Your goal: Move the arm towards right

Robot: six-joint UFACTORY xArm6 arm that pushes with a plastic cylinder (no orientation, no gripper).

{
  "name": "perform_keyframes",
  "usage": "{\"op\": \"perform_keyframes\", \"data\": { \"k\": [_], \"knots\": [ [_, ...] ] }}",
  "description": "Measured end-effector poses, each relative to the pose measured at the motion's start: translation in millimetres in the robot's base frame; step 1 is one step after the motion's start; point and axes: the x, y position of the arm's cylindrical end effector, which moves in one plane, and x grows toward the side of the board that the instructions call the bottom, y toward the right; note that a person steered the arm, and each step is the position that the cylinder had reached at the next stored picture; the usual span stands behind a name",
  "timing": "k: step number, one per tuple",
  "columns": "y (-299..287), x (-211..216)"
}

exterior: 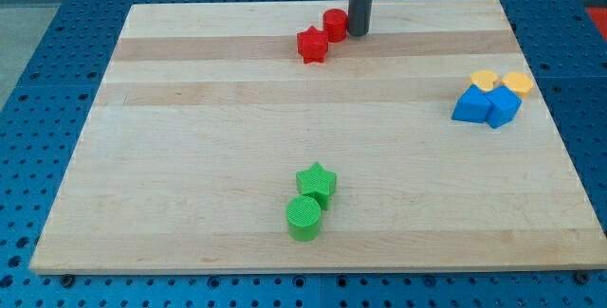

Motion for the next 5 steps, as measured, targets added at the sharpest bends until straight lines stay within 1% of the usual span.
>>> {"op": "perform_keyframes", "data": {
  "k": [2, 4, 5],
  "knots": [
    [-21.7, 0.0],
    [-26.1, 0.0],
    [2.4, 17.9]
  ]
}}
